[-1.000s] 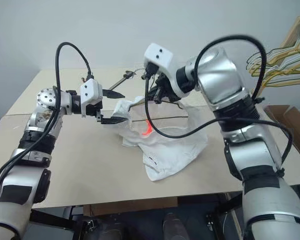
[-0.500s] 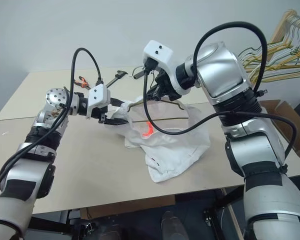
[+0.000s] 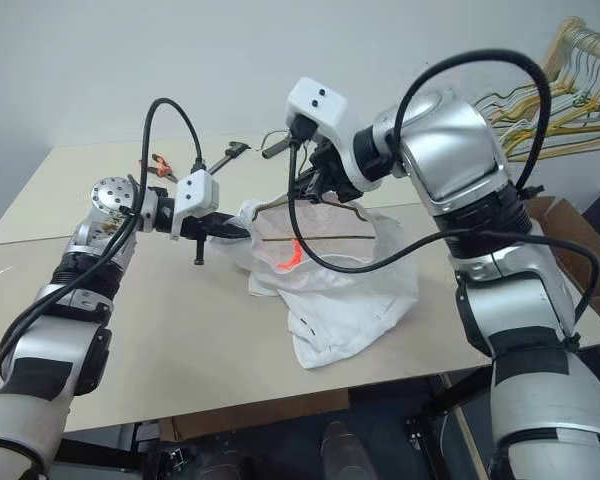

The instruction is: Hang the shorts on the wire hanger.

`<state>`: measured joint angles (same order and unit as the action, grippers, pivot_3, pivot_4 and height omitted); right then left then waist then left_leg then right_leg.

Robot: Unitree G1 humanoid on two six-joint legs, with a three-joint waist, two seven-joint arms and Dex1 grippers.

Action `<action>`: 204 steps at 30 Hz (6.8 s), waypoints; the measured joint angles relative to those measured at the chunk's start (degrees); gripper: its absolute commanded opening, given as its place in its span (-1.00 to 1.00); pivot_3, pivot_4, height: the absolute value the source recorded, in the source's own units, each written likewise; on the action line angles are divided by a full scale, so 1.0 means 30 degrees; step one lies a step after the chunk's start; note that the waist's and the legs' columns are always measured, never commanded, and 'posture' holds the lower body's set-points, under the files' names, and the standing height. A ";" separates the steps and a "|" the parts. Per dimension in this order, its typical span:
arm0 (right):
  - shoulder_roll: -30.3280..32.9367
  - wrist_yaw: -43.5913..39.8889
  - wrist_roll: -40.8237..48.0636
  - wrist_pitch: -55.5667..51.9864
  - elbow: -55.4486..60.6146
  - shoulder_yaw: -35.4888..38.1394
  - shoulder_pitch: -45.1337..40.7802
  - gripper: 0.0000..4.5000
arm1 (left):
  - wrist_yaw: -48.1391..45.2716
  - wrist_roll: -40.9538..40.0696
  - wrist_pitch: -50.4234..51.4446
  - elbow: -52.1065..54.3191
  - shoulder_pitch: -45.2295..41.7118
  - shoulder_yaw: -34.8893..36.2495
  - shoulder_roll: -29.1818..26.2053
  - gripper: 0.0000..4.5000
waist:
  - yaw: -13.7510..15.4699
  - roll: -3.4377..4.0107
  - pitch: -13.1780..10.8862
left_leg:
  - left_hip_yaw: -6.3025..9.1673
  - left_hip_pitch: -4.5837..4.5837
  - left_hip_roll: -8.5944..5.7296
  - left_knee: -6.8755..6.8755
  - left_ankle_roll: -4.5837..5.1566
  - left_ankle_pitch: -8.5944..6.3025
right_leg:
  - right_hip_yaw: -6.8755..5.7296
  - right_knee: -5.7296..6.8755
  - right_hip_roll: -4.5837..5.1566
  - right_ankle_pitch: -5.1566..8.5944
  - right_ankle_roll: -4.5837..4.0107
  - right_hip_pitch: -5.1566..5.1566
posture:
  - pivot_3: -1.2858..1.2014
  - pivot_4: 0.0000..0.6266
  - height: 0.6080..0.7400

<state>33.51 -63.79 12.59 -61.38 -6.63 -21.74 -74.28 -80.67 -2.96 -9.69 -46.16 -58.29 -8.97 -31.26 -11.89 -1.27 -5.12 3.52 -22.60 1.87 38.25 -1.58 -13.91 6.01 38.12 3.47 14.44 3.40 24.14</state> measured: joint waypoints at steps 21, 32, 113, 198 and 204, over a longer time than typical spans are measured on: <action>0.3705 0.0137 0.0732 0.1441 0.1664 0.2262 0.2727 0.98 | 0.0195 -0.0603 0.1339 0.1441 0.1443 0.0506 -0.0603 -1.00 | 0.0063 0.0025 0.0014 | 0.0004 -0.0006 -0.0006 0.0005 0.0002 0.0000 | -0.0001 -0.0015 0.0002 0.0002 0.0003 -0.0014 | -0.05 -0.89 1.00; 0.7118 -0.0527 -0.1477 1.1759 0.4468 0.3828 1.2364 0.98 | 0.0444 -0.0926 0.1705 0.1622 0.1491 0.0930 -0.0778 -1.00 | -0.0110 0.0045 0.0019 | -0.0086 0.0094 -0.0005 0.0003 0.0006 -0.0003 | 0.0091 0.0005 -0.0018 0.0011 0.0020 -0.0063 | -0.04 -0.88 1.00; 0.2610 1.1611 0.2475 -1.0228 1.0937 1.9512 2.0426 -1.00 | 1.4398 -1.6755 1.8232 2.2230 0.5205 0.6047 0.3863 0.99 | -0.0101 0.0044 0.0019 | -0.0108 0.0272 -0.0006 -0.0003 0.0016 -0.0020 | 0.0113 -0.0174 -0.0022 0.0132 0.0223 -0.0377 | -0.19 -0.76 1.00; 0.1044 0.7983 0.0874 1.6807 0.5999 0.6479 1.5714 0.99 | 1.6509 -0.7660 1.1648 2.7071 1.7244 0.5092 -0.1458 1.00 | 0.2705 0.0262 0.0556 | -0.0180 0.0783 -0.0056 -0.0451 0.0112 -0.0081 | 0.0318 -0.0733 -0.0050 0.0105 0.0152 -0.0931 | 0.17 -1.00 1.00; 0.1063 0.6294 0.1842 1.6196 0.5890 0.6626 1.5192 0.99 | 1.5338 -0.8017 1.2041 2.7661 1.7861 0.5134 -0.2667 1.00 | 0.4333 0.0246 0.0560 | -0.0182 0.0779 -0.0053 -0.0451 0.0109 -0.0081 | 0.0289 -0.0724 -0.0053 0.0124 0.0157 -0.0917 | 0.17 -1.00 1.00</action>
<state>36.70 -44.91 18.11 -12.79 11.04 -1.86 -28.71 -34.65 -27.01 26.43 36.82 -4.70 6.44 -39.26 1.11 -0.53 -3.44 2.98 -20.26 1.71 36.89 -1.25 -14.15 6.87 35.95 3.31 14.81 3.88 21.39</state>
